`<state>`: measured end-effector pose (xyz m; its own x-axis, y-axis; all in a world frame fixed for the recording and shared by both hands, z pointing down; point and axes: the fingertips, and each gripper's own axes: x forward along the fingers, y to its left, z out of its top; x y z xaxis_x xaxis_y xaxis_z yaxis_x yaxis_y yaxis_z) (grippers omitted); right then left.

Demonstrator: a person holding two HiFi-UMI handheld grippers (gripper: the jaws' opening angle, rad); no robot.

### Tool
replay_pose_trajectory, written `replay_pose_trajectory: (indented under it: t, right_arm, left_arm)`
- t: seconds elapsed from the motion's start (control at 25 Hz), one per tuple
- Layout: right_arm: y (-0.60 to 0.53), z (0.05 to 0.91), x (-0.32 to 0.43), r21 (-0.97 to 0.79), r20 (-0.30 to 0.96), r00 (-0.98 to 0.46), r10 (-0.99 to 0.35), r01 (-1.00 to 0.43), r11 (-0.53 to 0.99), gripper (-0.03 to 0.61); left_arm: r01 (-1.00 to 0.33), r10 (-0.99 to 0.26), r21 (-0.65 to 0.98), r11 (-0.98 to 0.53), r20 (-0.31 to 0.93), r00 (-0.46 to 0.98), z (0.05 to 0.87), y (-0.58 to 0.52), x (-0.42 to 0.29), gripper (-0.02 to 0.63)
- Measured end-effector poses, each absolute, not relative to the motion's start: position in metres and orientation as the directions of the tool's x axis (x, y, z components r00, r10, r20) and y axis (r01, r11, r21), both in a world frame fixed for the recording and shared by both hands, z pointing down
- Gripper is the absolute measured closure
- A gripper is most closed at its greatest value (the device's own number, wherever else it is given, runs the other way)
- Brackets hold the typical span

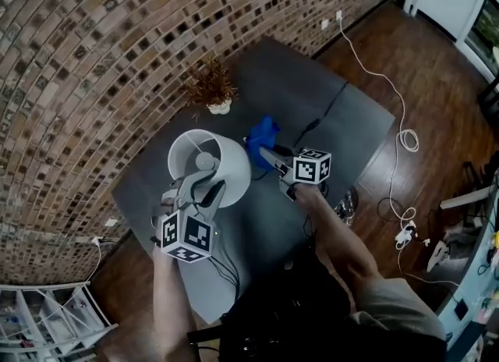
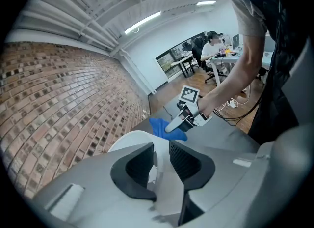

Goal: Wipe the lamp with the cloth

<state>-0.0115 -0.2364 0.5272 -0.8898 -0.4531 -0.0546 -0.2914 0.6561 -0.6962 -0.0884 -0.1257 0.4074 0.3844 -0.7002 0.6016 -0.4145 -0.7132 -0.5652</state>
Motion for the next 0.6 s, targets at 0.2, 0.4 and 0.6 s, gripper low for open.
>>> replay_pose_trajectory:
  t: [0.2,0.4,0.6]
  right_arm:
    - [-0.189,0.548,-0.02,-0.67,0.048,-0.977,-0.209,-0.186,0.718,0.5]
    - [-0.152,0.544,-0.001,-0.606,0.155,-0.98,-0.127,-0.196,0.771,0.5]
    - [-0.173,0.47,-0.01,-0.346,0.206,-0.951,-0.229,-0.29,0.892,0.499]
  left_arm:
    - [-0.427,-0.714,-0.573,-0.7,0.591,0.376,0.407,-0.127,-0.083,0.506]
    - [-0.451,-0.746,-0.595,-0.665,0.542,0.387,0.402,-0.133,-0.083,0.489]
    - [-0.581,-0.862,-0.637,-0.506,0.349,0.369,0.369,-0.125,-0.096,0.477]
